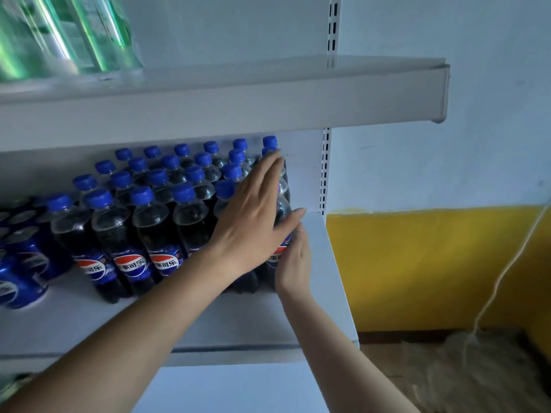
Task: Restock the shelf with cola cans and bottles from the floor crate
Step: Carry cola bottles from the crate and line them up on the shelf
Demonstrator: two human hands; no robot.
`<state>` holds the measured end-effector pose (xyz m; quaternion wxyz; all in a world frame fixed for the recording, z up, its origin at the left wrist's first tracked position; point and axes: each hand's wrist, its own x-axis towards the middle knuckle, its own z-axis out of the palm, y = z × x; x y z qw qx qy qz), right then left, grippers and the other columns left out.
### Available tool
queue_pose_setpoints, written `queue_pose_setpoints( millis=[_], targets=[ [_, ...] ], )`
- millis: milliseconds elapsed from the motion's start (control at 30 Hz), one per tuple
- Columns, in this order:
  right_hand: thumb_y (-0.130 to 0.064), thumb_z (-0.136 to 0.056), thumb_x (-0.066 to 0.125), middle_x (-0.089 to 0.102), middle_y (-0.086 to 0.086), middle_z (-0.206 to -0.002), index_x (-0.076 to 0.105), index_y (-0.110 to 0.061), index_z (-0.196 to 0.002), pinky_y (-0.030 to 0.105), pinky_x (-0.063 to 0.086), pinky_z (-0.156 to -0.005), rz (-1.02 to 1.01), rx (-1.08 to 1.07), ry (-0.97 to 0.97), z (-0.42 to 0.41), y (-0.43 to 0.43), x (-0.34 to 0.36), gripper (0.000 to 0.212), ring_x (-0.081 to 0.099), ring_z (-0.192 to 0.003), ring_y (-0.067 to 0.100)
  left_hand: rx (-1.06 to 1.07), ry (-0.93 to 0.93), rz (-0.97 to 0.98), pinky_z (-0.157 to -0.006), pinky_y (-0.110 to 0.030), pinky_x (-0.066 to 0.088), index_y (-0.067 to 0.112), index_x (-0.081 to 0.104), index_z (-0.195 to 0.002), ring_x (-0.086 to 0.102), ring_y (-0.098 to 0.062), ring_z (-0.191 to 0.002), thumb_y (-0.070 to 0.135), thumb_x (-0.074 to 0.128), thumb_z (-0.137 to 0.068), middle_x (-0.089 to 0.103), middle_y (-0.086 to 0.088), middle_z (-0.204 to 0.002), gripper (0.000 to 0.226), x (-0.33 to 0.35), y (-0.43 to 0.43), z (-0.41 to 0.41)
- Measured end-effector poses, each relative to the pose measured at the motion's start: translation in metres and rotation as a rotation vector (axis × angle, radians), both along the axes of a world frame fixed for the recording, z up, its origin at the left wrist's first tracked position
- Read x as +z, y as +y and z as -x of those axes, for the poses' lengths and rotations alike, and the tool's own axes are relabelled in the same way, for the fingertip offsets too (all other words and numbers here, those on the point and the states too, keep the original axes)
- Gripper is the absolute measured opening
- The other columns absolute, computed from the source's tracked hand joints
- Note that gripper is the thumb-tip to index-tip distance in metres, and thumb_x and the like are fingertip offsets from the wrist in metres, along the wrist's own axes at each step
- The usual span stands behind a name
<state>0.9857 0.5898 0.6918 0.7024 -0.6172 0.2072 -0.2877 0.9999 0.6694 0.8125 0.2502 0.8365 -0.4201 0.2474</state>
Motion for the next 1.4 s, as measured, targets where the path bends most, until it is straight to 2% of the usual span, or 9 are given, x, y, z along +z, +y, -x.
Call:
queue_pose_setpoints(
  millis=[100,200,300,400,600,900,1067,1267,1400],
  targets=[
    [-0.055,-0.1,0.036,0.056,-0.011,-0.131,0.053,-0.027,-0.136,0.043,0.044,-0.11,0.067,-0.076,-0.03,0.017,-0.005,-0.002,0.048,0.053,-0.126,0.008,-0.141,-0.007,0.275,-0.11,-0.035,0.042,-0.003,0.057,-0.13,0.055,-0.022,-0.128,0.011,0.065,-0.095,0.057,-0.01,-0.134,0.038,-0.021,0.038,0.025],
    [-0.025,-0.104,0.047,0.063,-0.014,-0.108,0.059,-0.023,-0.113,0.031,0.051,-0.087,0.305,-0.235,-0.144,0.063,0.001,-0.003,0.014,0.06,-0.102,0.009,-0.096,0.16,0.385,-0.081,-0.028,0.049,0.009,0.064,-0.1,0.062,-0.015,-0.089,0.013,0.059,-0.096,0.062,0.005,-0.097,0.007,-0.069,0.097,0.034],
    [-0.024,-0.1,0.05,0.069,-0.005,-0.08,0.064,-0.018,-0.091,0.032,0.053,-0.066,0.493,0.084,-0.126,0.07,0.027,-0.004,0.018,0.066,-0.078,0.017,0.016,0.389,0.37,-0.071,-0.03,0.05,0.019,0.063,-0.091,0.063,-0.012,-0.078,0.016,0.061,-0.095,0.064,0.011,-0.085,0.005,-0.103,0.13,0.009],
    [-0.014,-0.104,0.049,0.072,-0.007,-0.086,0.066,-0.016,-0.091,0.04,0.057,-0.077,0.563,0.25,-0.024,0.046,0.051,-0.009,0.021,0.069,-0.085,0.015,-0.027,0.431,0.24,-0.072,-0.027,0.051,0.018,0.062,-0.094,0.064,-0.007,-0.082,0.006,0.063,-0.096,0.063,0.014,-0.088,0.012,-0.11,0.135,-0.013],
    [0.002,-0.102,0.045,0.074,-0.008,-0.092,0.066,-0.012,-0.096,0.036,0.058,-0.08,0.614,0.089,0.009,0.035,0.074,-0.01,0.026,0.071,-0.088,0.012,-0.135,0.417,0.124,-0.078,-0.029,0.049,0.02,0.056,-0.104,0.06,-0.005,-0.09,0.009,0.061,-0.095,0.059,0.011,-0.099,0.015,-0.111,0.145,-0.023],
    [0.0,-0.099,0.056,0.073,-0.011,-0.084,0.074,-0.014,-0.095,0.014,0.05,-0.073,0.654,0.14,0.033,0.034,0.148,-0.004,0.023,0.071,-0.085,0.006,-0.129,0.891,0.387,-0.08,-0.031,0.055,0.018,0.07,-0.091,0.069,-0.016,-0.085,0.006,0.065,-0.096,0.073,0.003,-0.089,0.014,-0.121,0.232,-0.036],
    [-0.01,-0.102,0.057,0.074,-0.017,-0.091,0.074,-0.02,-0.101,0.014,0.05,-0.079,0.628,0.218,0.068,0.012,0.18,0.001,0.02,0.07,-0.091,0.003,-0.106,0.718,0.395,-0.076,-0.024,0.052,0.021,0.066,-0.088,0.068,-0.015,-0.085,0.004,0.065,-0.095,0.071,0.009,-0.087,0.018,-0.121,0.259,-0.05],
    [0.002,-0.102,0.049,0.077,-0.005,-0.099,0.074,-0.011,-0.11,0.033,0.059,-0.085,0.664,0.128,0.112,-0.009,0.183,-0.002,0.03,0.073,-0.093,0.007,-0.132,0.734,0.311,-0.084,-0.029,0.055,0.022,0.061,-0.1,0.065,-0.006,-0.094,0.006,0.063,-0.094,0.066,0.011,-0.097,0.017,-0.124,0.265,-0.069],
    [0.001,-0.102,0.05,0.077,-0.008,-0.097,0.072,-0.023,-0.103,0.035,0.059,-0.084,0.641,0.096,0.119,-0.009,0.193,-0.001,0.033,0.072,-0.092,0.008,-0.217,0.794,0.27,-0.091,-0.023,0.051,0.024,0.059,-0.112,0.062,-0.002,-0.103,0.013,0.066,-0.096,0.064,0.013,-0.107,0.021,-0.119,0.275,-0.062]
  ],
)
